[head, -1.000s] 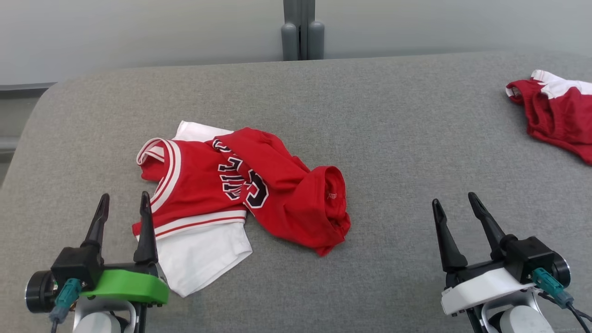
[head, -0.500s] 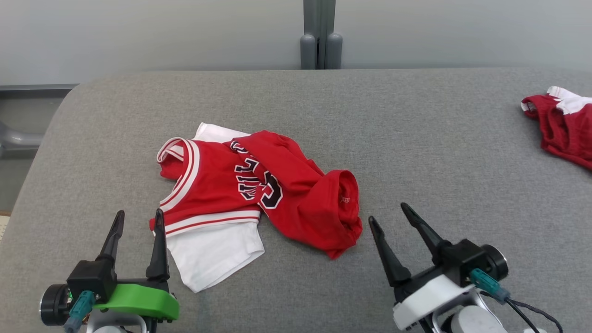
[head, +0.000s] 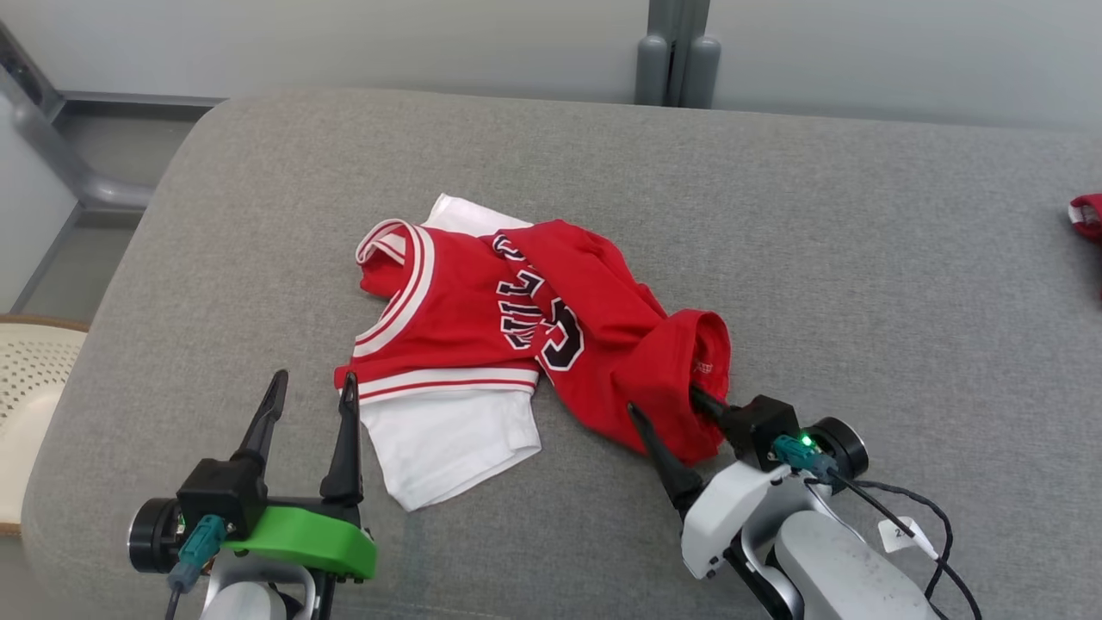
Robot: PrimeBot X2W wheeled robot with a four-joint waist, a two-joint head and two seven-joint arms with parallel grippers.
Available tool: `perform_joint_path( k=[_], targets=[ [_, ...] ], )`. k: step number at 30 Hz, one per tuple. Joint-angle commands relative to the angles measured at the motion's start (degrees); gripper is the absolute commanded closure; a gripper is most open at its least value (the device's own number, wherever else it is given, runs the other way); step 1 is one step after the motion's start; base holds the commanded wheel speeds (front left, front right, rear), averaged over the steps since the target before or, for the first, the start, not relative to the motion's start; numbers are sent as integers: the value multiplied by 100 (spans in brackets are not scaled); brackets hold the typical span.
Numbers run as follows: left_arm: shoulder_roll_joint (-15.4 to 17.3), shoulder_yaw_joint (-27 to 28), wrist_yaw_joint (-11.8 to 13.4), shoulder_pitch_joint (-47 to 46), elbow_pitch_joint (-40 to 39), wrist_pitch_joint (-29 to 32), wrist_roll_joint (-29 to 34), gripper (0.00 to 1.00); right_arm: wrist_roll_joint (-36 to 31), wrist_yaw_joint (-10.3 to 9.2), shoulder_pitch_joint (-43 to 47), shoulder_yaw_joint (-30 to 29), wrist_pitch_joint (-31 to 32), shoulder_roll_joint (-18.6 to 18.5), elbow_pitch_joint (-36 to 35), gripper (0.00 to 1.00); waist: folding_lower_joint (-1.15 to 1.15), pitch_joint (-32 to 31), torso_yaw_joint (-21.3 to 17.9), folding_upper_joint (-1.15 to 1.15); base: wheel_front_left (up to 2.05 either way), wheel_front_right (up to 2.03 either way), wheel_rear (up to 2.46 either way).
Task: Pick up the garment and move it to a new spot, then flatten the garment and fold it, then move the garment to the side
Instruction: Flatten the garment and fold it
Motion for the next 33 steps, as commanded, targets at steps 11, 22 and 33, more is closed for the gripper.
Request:
perform_joint_path(
  k=[11, 22, 33],
  targets=[
    [-46, 103, -1, 47, 25, 6, 30, 0, 566, -1, -141, -923, -57, -417, -484, 100, 0, 81, -227, 0, 0, 0, 0],
    [-56, 116, -16, -50, 1, 6, 33, 0, 579, -2, 58, -1803, 10, -1353, -1800, 100, 0, 188, -405, 0, 0, 0, 0],
    [-59, -66, 70, -157, 32, 6, -168, 0, 551, -1, -33, -2035, 527, -1503, -2168, 100, 0, 368, -171, 0, 0, 0, 0]
  ],
)
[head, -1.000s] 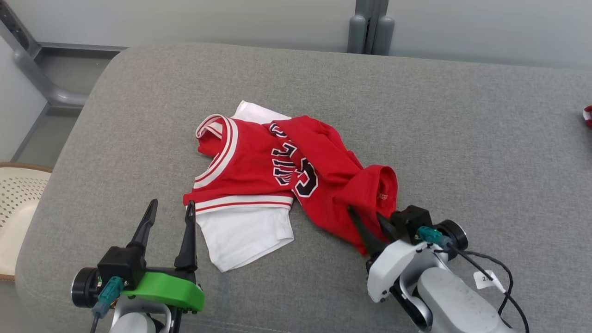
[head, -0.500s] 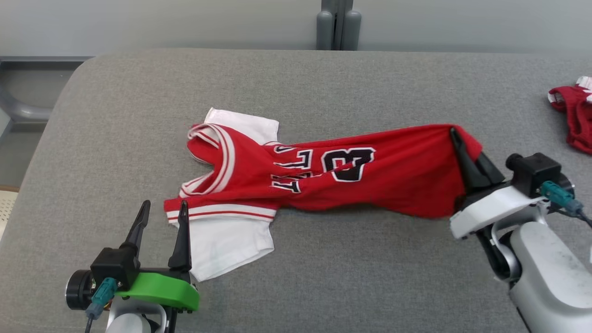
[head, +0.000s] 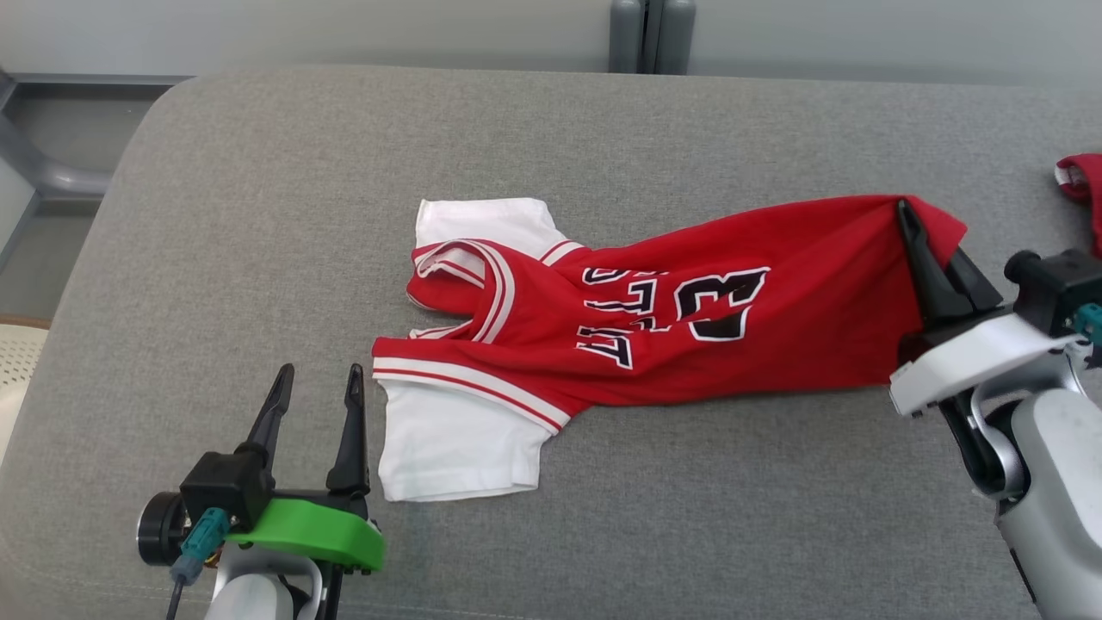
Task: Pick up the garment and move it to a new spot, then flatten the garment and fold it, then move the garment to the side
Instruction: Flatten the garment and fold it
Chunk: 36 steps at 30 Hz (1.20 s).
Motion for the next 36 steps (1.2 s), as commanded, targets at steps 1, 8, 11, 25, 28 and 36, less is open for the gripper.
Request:
perform_joint_path(
  k=[1, 8, 11, 25, 28, 36],
  targets=[
    [5, -34, 39, -131, 4, 6, -49, 0, -35, -1, -244, 4, 25, 19, 70, 100, 0, 97, 92, 0, 0, 0, 0],
    [5, -242, 84, -326, 50, 6, -146, 0, -235, -2, -1356, 277, 287, 140, 1326, 100, 0, 350, 258, 0, 0, 0, 0],
    [5, -343, 88, -433, 87, 6, -177, 0, -301, -2, -1839, 257, 142, 196, 2190, 1, 0, 442, 322, 0, 0, 0, 0],
    [6, -319, 169, -335, 127, 6, -120, 0, -23, -1, -1932, 688, -556, 116, 3369, 0, 0, 307, -90, 0, 0, 0, 0],
    [7, -294, 145, -308, 114, 6, -91, 0, 94, -1, -1610, 546, -570, -39, 3015, 0, 0, 274, -209, 0, 0, 0, 0],
    [9, -242, 109, -300, 58, 6, -48, 0, 163, -1, -493, 411, -563, -194, 2137, 0, 0, 275, -308, 0, 0, 0, 0]
  ],
)
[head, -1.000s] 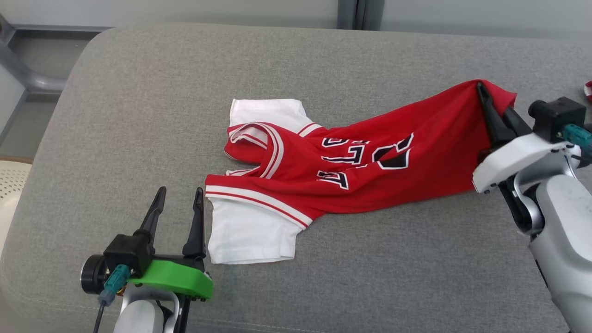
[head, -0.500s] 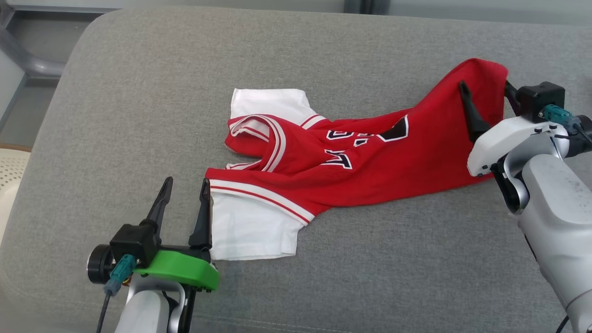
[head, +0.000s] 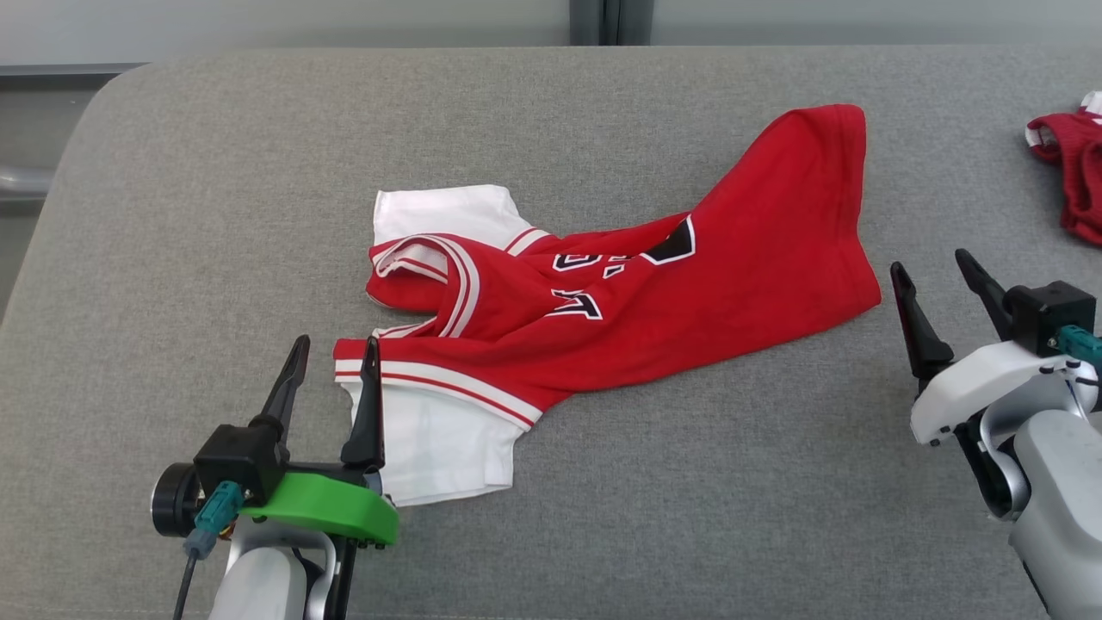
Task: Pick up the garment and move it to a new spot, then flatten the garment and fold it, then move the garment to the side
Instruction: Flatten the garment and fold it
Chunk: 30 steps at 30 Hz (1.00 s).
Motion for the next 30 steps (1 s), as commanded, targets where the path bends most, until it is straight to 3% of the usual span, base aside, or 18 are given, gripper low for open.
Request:
perform_joint_path(
  k=[1, 7, 13, 14, 15, 16, 21, 30],
  targets=[
    [15, 27, -32, 28, -28, 6, 80, 0, 66, 0, 108, 38, -13, 23, -48, 0, 0, 22, 14, 0, 0, 0, 0],
    [14, 18, -54, -56, -69, 6, 90, 0, 119, 0, -69, 189, -14, 162, 304, 0, 0, 164, 175, 0, 0, 0, 0],
    [14, -80, -64, -146, -70, 6, 48, 0, 186, 0, -463, 212, 3, 286, 1219, 0, 0, 286, 451, 0, 0, 0, 0],
    [15, -98, -51, -149, -74, 6, 29, 0, 234, 0, -507, 245, 22, 329, 1381, 38, 0, 299, 495, 0, 0, 0, 0],
    [15, -103, -37, -150, -78, 6, 17, 0, 253, 0, -534, 279, 20, 340, 1480, 89, 0, 302, 521, 0, 0, 0, 0],
    [14, -106, -24, -142, -79, 6, 14, 0, 295, 0, -569, 324, 10, 348, 1569, 100, 0, 298, 541, 0, 0, 0, 0],
    [15, -49, 20, -12, -53, 6, 19, 0, 429, 0, -511, 390, -13, 333, 1461, 100, 0, 193, 491, 0, 0, 0, 0],
    [14, 52, 28, 223, -40, 6, 17, 0, 322, 0, 892, -97, -13, 285, -247, 100, 0, -159, 102, 0, 0, 0, 0]
  ],
)
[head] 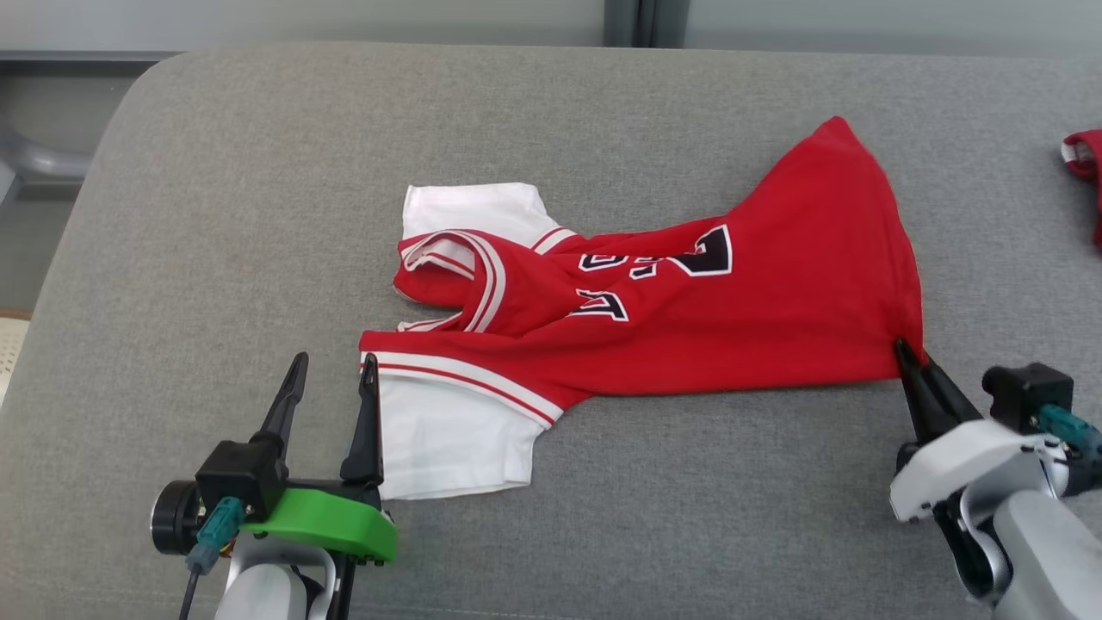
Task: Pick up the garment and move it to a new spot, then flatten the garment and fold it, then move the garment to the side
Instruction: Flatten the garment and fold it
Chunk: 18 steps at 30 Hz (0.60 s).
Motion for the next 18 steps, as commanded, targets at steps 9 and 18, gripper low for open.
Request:
perform_joint_path(
  k=[9, 18],
  targets=[
    [14, 74, 4, 72, -66, 6, -9, 0, 43, 0, 1735, -693, 564, 232, -1686, 100, 0, -68, -397, 0, 0, 0, 0],
    [14, 113, -40, -17, -29, 6, 41, 0, -394, 0, 2029, -1126, 912, 475, -2375, 0, 0, -63, -414, 0, 0, 0, 0]
  ],
)
